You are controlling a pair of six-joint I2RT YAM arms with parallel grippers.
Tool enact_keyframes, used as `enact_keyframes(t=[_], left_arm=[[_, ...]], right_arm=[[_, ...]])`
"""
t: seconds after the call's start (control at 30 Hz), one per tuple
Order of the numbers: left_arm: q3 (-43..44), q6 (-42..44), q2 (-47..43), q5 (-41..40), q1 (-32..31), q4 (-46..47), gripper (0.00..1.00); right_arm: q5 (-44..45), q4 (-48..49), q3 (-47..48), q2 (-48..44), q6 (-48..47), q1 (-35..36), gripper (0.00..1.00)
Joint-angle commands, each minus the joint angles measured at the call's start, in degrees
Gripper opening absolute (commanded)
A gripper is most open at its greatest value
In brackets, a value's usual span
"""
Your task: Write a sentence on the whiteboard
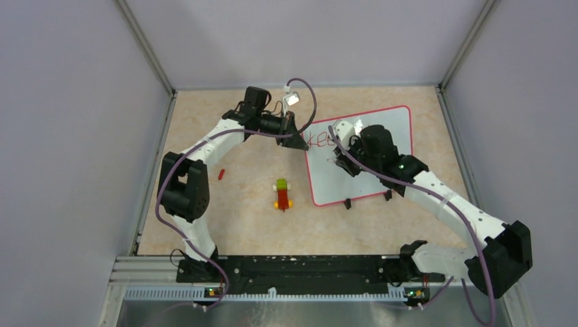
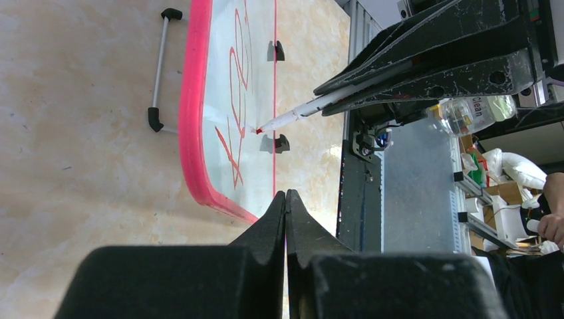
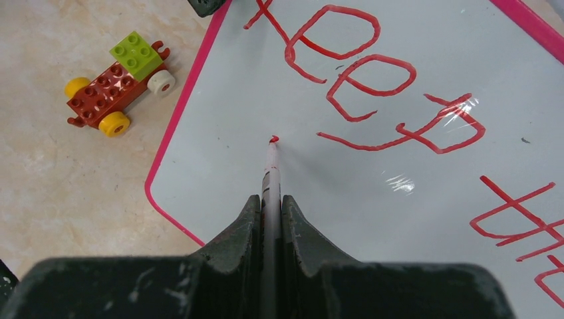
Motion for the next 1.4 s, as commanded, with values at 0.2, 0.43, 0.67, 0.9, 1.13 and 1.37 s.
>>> enact_keyframes(t=[0.2,0.43,0.67,0.9,1.13,1.37], left_arm=[[-0.1,1.0,0.0,0.6,-0.2,1.9,0.0],[-0.4,1.1,-0.2,0.6,-0.2,1.8,0.0],[-0.4,1.3,-0.4,0.3,-0.2,1.8,0.0],[-0.4,1.4,-0.3,0.3,-0.1,1.7,0.0],[-0.4,1.3,-0.1,0.2,-0.2,1.7,0.0],[-0.5,1.4,-0.2,0.3,-0.3,1.7,0.0]], right_arm=[[-1.1,0.9,2.6,1.7,-0.8,1.3,0.0],[-1.3,-0.1,1.0,1.4,-1.7,2.1,0.0],[-0.3,-1.1,-1.5,0.5,-2.4,2.2,0.0],[-0.8,-2.0,-4.4,-0.4,-3.1,2.8,0.0],[-1.4,-1.9,-4.7,1.5,-3.5,5.0,0.0],[-4.9,-2.8,-0.8,2.0,-3.0,6.0,0.0]])
